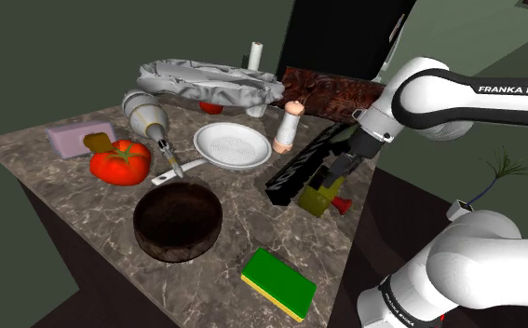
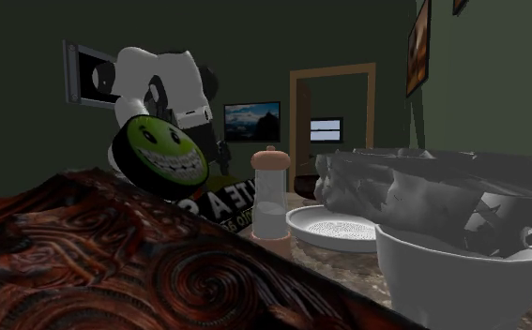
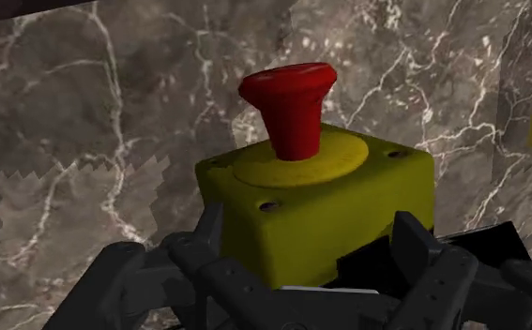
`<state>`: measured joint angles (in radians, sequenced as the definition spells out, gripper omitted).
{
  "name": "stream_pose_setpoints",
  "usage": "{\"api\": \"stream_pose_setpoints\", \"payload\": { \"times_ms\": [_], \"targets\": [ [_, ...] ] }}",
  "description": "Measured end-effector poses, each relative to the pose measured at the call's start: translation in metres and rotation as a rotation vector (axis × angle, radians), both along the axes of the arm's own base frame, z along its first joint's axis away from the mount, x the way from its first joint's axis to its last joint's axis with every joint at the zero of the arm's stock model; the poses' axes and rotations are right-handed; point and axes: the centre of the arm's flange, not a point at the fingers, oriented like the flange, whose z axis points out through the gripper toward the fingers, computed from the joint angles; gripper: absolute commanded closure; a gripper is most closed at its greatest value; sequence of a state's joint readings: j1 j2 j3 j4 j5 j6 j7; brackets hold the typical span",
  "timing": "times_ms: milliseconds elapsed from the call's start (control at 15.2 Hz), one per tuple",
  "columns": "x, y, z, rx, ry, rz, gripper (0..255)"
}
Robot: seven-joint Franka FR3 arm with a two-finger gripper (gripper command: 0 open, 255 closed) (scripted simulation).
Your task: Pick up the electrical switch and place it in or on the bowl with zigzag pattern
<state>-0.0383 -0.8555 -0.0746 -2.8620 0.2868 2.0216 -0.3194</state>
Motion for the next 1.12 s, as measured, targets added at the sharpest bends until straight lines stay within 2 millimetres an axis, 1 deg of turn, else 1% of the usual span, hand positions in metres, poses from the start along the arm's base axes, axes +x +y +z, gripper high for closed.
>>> {"api": "stream_pose_setpoints", "payload": {
  "times_ms": [66, 132, 198, 264, 396, 462, 594, 660, 726, 792, 924, 1122],
  "targets": [
    [-0.002, 0.004, 0.007, -0.053, -0.001, 0.024, 255],
    [-0.001, 0.000, 0.013, -0.104, -0.007, 0.042, 255],
    [-0.004, 0.000, 0.019, -0.129, 0.022, 0.059, 255],
    [-0.011, -0.002, 0.023, -0.142, 0.047, 0.069, 255],
    [-0.025, 0.001, 0.014, -0.138, 0.137, 0.095, 255],
    [-0.026, 0.002, 0.015, -0.135, 0.167, 0.103, 255],
    [-0.029, -0.001, 0.025, -0.133, 0.190, 0.109, 255],
    [-0.029, -0.001, 0.025, -0.132, 0.190, 0.109, 0],
    [-0.029, -0.001, 0.025, -0.133, 0.190, 0.109, 0],
    [-0.024, 0.003, 0.021, -0.136, 0.195, 0.098, 0],
    [-0.011, 0.014, 0.008, -0.145, 0.213, 0.055, 0],
    [-0.005, 0.023, -0.005, -0.150, 0.221, 0.031, 0]
  ]
}}
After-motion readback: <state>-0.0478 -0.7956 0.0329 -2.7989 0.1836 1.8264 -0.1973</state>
